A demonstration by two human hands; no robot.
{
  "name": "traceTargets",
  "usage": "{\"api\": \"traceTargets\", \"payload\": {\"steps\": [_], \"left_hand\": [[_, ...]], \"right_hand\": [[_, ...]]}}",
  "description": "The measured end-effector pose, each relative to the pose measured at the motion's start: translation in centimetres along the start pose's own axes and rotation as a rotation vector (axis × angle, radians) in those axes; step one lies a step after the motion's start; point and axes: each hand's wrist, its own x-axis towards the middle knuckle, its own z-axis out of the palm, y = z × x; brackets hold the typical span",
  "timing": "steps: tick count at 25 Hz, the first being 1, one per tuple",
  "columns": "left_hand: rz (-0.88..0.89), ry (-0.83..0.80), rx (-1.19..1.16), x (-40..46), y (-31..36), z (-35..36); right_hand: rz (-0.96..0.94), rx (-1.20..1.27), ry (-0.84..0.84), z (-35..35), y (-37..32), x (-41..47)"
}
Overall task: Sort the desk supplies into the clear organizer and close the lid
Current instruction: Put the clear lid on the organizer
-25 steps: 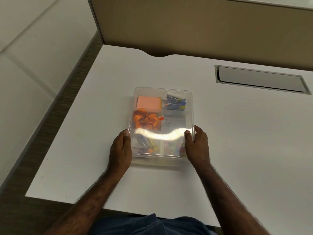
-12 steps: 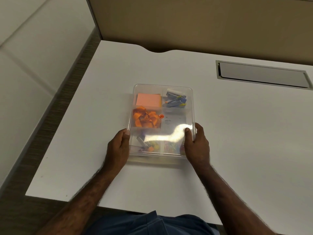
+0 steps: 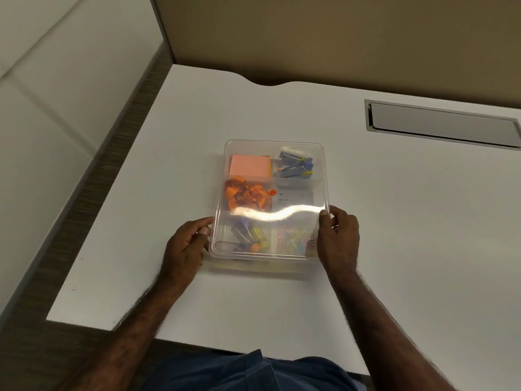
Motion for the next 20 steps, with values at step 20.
{"api": "traceTargets", "payload": {"steps": [20], "left_hand": [[0.057, -0.277, -0.002, -0.4, 1.8, -2.3]], "right_hand": [[0.163, 0.447, -0.037, -1.6, -1.9, 1.9]]}}
